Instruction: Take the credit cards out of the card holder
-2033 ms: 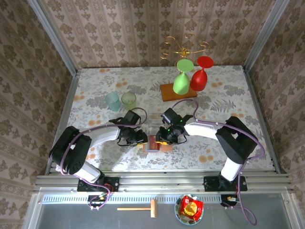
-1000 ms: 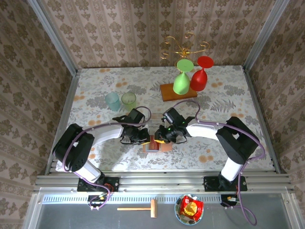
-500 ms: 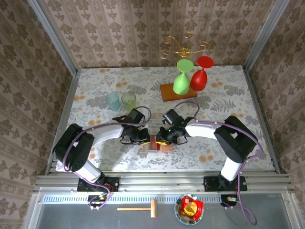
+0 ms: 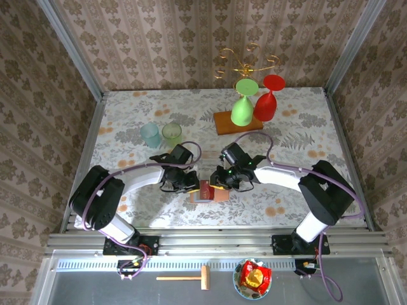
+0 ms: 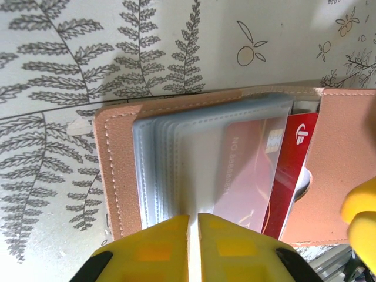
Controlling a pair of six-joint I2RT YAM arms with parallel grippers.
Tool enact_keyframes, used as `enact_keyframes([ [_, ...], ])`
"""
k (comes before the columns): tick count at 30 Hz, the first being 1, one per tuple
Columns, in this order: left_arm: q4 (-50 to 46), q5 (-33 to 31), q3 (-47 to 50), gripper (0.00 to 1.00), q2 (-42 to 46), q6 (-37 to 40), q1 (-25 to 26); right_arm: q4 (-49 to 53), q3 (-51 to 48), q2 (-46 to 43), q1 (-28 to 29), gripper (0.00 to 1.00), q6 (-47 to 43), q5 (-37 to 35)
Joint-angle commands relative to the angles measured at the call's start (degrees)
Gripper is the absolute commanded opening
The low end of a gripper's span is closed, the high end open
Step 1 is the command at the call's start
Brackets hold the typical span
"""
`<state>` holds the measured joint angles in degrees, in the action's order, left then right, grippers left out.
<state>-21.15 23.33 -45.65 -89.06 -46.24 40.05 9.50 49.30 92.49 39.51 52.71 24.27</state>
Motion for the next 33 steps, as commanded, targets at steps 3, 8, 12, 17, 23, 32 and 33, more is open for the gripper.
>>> enact_keyframes([
  [3, -2.41, 0.18, -3.26, 0.13, 2.23, 0.71, 0.06, -4.25, -3.70, -1.89, -0.92, 0.21, 0.28, 1.90],
  [8, -1.45, 2.19, -3.71, 0.12, 0.36, 0.71, 0.31, -7.89, -5.16, -0.36, -1.36, 0.19, 0.20, 4.60],
  [12, -0.22, 2.33, -2.50, 0.12, -1.24, 0.27, 0.34, -9.63, -5.85, 1.95, -1.94, 0.18, 0.75, 6.28],
  [17, -0.45, 2.13, -1.95, 0.12, -3.28, 0.92, 0.35, -11.97, -6.36, 4.24, -2.67, 0.17, 1.77, 7.93],
  [23, -2.58, 0.67, -1.64, 0.12, -4.19, 2.20, 0.21, -11.34, -7.17, 4.27, -3.03, 0.18, 1.85, 7.02],
  [32, -2.77, 0.30, -1.28, 0.12, -5.36, 2.39, 0.19, -16.71, -8.13, 6.16, -3.21, 0.18, 3.63, 9.72],
  [33, -2.76, 0.28, -1.29, 0.12, -5.46, 2.40, 0.17, -17.55, -8.31, 6.29, -3.21, 0.18, 4.03, 10.12],
])
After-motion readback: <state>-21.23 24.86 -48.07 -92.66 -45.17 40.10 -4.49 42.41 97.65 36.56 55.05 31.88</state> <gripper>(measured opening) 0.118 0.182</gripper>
